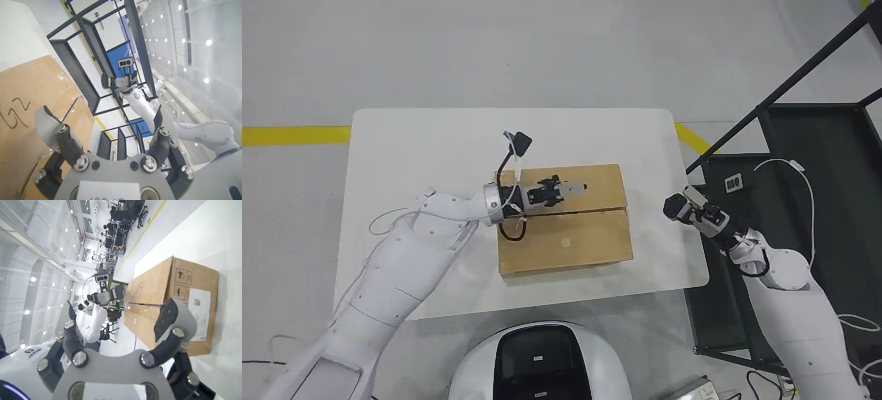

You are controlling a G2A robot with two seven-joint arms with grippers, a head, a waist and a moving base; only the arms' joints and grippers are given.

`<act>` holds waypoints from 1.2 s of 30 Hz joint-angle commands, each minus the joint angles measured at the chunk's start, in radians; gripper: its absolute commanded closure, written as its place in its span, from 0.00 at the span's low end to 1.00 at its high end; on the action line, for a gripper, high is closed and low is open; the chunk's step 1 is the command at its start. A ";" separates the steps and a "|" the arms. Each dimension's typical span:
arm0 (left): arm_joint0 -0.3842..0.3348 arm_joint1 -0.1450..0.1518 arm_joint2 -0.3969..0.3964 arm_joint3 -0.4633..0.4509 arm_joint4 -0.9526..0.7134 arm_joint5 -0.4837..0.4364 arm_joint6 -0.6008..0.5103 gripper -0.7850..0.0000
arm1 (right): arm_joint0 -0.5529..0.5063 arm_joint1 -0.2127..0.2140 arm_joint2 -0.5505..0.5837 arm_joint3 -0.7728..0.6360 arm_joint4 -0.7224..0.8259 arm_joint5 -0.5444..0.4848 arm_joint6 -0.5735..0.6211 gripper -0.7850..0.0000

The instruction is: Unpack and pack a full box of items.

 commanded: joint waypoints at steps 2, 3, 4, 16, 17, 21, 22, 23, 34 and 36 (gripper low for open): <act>0.036 0.015 -0.049 -0.042 0.007 -0.003 -0.002 0.00 | 0.005 -0.001 -0.004 0.000 -0.006 0.002 0.000 0.00; 0.047 0.019 -0.063 -0.055 0.005 -0.003 -0.006 0.00 | 0.006 -0.001 -0.005 0.000 -0.007 0.003 0.001 0.00; 0.057 0.023 -0.076 -0.070 0.001 -0.005 -0.010 0.00 | 0.008 -0.001 -0.006 0.000 -0.009 0.004 0.002 0.00; 0.066 0.018 -0.051 -0.170 0.058 0.001 -0.019 0.00 | 0.018 -0.003 -0.013 -0.001 -0.027 0.009 0.001 0.00; 0.058 0.013 -0.035 -0.168 0.071 0.009 -0.013 0.00 | 0.018 -0.004 -0.012 -0.002 -0.027 0.009 0.000 0.00; 0.024 -0.007 0.031 -0.152 0.115 0.033 0.014 0.00 | 0.014 -0.004 -0.008 0.003 -0.024 0.005 0.001 0.00; 0.015 -0.013 0.047 -0.145 0.126 0.039 0.024 0.00 | 0.013 -0.004 -0.007 0.005 -0.022 0.004 0.002 0.00; 0.006 -0.019 0.063 -0.136 0.134 0.044 0.035 0.00 | 0.012 -0.004 -0.006 0.007 -0.020 0.002 0.003 0.00; -0.027 -0.050 0.084 -0.088 0.126 -0.004 0.114 0.00 | 0.015 -0.006 -0.009 0.016 -0.016 0.001 0.011 0.00; -0.005 -0.039 0.037 -0.096 0.131 -0.016 0.128 0.00 | 0.022 -0.007 -0.014 0.019 -0.020 0.002 0.012 0.00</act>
